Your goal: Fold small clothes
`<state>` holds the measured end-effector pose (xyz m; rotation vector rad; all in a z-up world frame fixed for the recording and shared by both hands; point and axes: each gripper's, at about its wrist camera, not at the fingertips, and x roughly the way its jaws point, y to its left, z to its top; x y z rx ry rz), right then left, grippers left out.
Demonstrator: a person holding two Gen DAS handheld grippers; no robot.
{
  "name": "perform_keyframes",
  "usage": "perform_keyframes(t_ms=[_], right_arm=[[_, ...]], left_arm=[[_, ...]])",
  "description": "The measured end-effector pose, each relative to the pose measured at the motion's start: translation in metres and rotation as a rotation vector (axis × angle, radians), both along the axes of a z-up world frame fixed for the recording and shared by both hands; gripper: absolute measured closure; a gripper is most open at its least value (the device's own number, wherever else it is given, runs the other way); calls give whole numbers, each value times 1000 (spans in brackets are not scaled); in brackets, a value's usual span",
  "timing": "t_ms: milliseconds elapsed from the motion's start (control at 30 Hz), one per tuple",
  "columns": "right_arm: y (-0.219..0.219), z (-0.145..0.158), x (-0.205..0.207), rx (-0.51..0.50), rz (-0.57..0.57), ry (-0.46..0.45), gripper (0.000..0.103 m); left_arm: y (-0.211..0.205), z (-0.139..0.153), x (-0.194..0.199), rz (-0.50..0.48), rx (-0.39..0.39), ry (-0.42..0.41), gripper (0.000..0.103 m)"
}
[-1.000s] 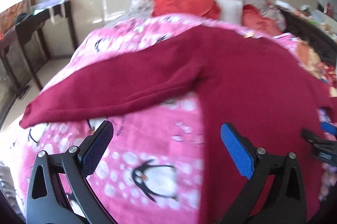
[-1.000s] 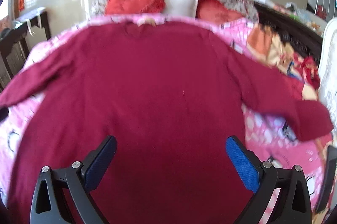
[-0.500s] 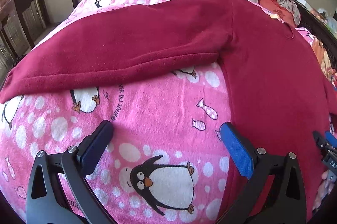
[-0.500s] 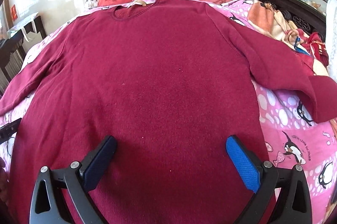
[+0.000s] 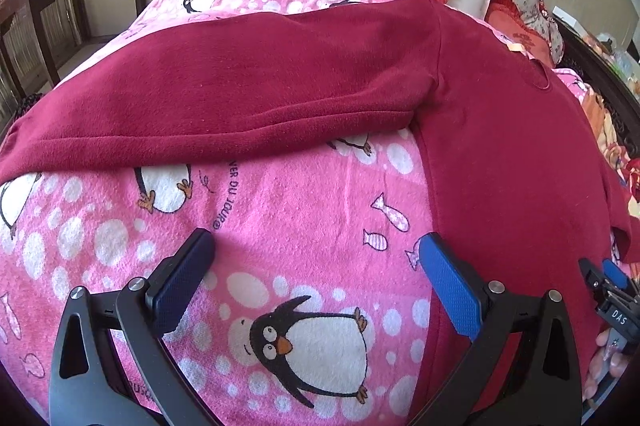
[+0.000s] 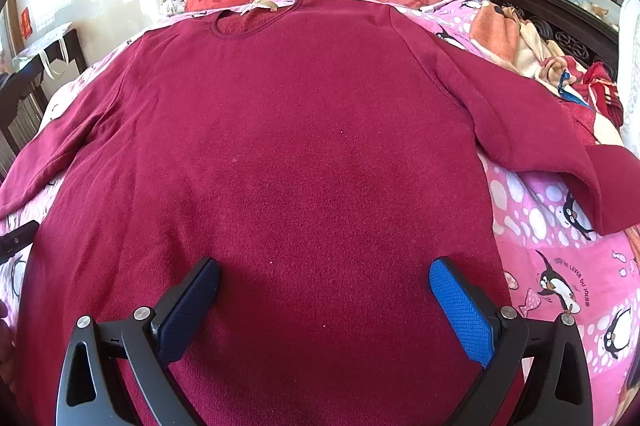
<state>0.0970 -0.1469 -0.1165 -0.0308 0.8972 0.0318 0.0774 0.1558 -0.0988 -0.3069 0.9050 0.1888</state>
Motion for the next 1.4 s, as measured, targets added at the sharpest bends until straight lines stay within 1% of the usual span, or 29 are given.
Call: perform_keyframes(t_ms=[800,1033,1067,1233,1333,1400], right_arm=[[0,-1,0,3,-1,-1,0],[-1,-1,0,3,0,-1,0],[-1,-1,0,4,0,0,0],[-1,-1,0,9,0,-1,0],[0,-1,0,7,-1,0,0],[0,-1,0,9,-1,-1,0]], left_arm=[[1,1,-1,1,-19,-4,1],[-7,-1,6,-11,49,48,0],[-7,-1,6,-13,44,48,0],[4,1,0,-18,-37,9,0],[-1,5,-1,-28,-10,13,1],[1,15,-9,-50,-14,-10,1]])
